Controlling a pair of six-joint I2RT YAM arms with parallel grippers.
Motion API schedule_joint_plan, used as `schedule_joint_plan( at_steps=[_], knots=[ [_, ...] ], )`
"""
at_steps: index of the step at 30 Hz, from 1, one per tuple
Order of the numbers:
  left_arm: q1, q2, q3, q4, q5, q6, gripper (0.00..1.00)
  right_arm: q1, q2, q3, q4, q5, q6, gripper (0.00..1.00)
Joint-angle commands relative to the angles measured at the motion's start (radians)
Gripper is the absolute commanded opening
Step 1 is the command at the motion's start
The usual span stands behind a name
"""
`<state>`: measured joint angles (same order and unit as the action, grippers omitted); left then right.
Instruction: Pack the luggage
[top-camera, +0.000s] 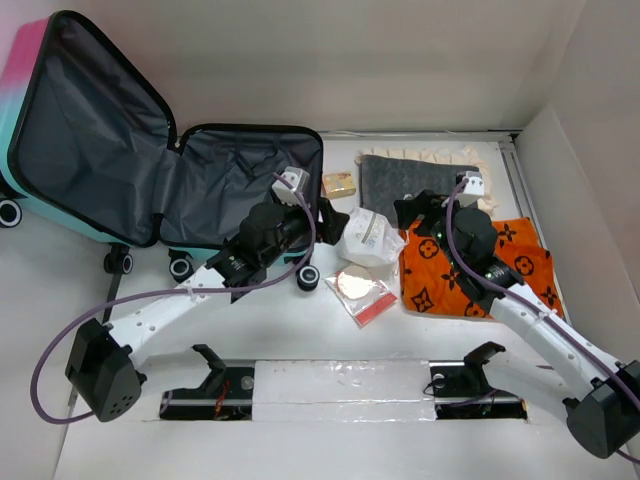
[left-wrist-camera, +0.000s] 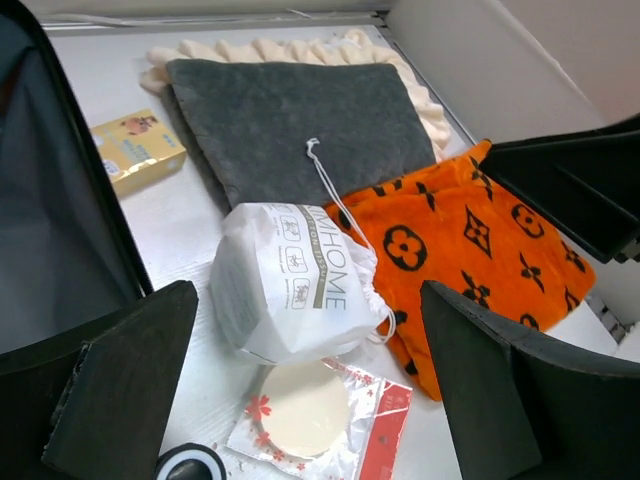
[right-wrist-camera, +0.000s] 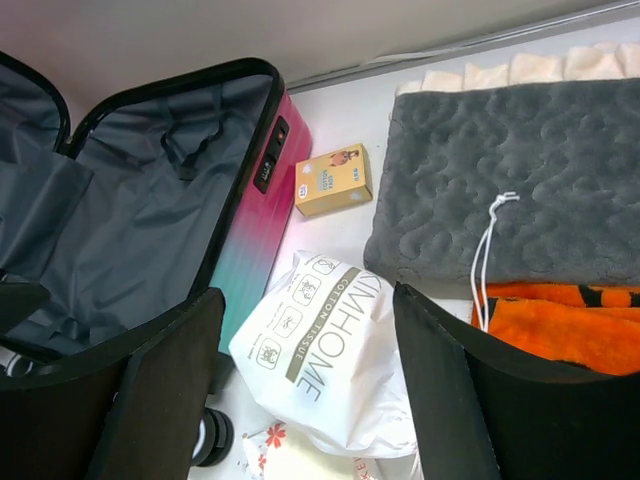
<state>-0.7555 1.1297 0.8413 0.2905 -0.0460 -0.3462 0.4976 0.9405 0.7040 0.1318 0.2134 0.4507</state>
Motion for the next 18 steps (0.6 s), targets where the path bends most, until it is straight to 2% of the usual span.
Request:
schedule_joint_plan(
  at_steps=[1,4,5,8,9,11,12,13,15,18],
  knots=[
    [0.002,0.007,0.009,0.058,0.07,0.001,0.9,-0.007,-0.017,0.012,0.037,-0.011,0.014,0.74],
    [0.002,0.037,-0.013,0.102,0.133,0.001,0.79,-0.007,-0.029,0.012,0.037,0.0,0.014,0.74],
    [-0.033,0.053,-0.013,0.102,0.133,0.001,0.76,-0.007,-0.038,0.012,0.037,0.0,0.014,0.7],
    [-0.105,0.126,0.021,0.043,0.063,0.01,0.59,-0.007,-0.049,0.012,0.028,0.0,0.014,0.59],
    [-0.12,0.142,0.021,0.014,0.049,0.01,0.55,-0.016,-0.058,0.012,0.028,0.0,0.014,0.41],
    [-0.171,0.165,0.033,0.004,-0.018,0.01,0.55,-0.016,-0.058,0.012,0.028,0.01,0.014,0.23],
    [-0.182,0.165,0.033,-0.011,-0.037,0.01,0.55,-0.016,-0.068,0.012,0.014,0.011,0.014,0.08],
    [-0.182,0.165,0.033,-0.023,-0.049,0.01,0.55,-0.016,-0.068,0.012,0.014,0.023,0.014,0.04],
    [-0.191,0.174,0.033,-0.05,-0.07,0.01,0.57,-0.016,-0.078,0.012,0.014,0.023,0.014,0.04],
    [-0.191,0.202,0.033,-0.088,-0.071,0.01,0.63,-0.016,-0.068,0.012,0.014,0.011,0.014,0.22]
  ],
)
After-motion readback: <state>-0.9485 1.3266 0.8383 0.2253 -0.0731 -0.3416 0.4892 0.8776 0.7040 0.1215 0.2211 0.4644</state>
